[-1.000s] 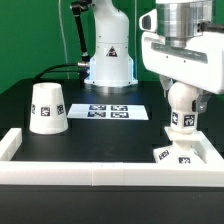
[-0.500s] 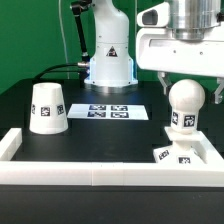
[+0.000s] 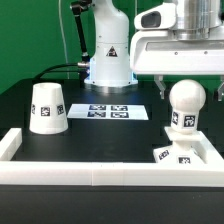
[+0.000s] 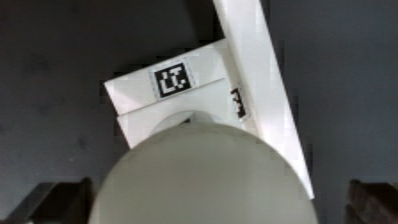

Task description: Assemble lamp

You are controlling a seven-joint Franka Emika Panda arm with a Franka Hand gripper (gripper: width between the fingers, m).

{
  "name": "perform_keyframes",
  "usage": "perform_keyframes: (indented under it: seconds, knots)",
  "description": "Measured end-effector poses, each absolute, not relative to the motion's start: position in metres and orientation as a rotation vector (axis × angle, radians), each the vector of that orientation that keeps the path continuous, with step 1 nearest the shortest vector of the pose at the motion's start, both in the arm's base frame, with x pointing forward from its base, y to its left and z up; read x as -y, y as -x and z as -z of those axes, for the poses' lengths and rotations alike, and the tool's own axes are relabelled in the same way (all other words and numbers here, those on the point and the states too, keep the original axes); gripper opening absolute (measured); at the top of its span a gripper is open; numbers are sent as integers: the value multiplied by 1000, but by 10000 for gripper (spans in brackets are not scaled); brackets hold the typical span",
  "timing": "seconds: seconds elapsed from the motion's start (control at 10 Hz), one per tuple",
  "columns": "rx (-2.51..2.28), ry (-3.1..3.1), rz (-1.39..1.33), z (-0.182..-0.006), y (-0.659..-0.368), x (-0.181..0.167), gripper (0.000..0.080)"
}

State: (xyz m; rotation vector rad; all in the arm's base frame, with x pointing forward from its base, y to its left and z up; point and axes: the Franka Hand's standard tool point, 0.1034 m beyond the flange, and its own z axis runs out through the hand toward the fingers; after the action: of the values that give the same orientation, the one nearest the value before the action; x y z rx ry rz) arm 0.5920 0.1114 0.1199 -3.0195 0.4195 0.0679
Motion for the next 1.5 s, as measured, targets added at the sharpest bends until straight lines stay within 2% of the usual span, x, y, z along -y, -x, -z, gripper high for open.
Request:
perform_keyframes:
  seconds: [0.4,1.0,1.5]
  knots:
    - [264,3038,24,-121,-599,-109,699]
    - [831,2949,46,-119,-599,-104,699]
    - [1658,2670,55,-116,-603,-100,699]
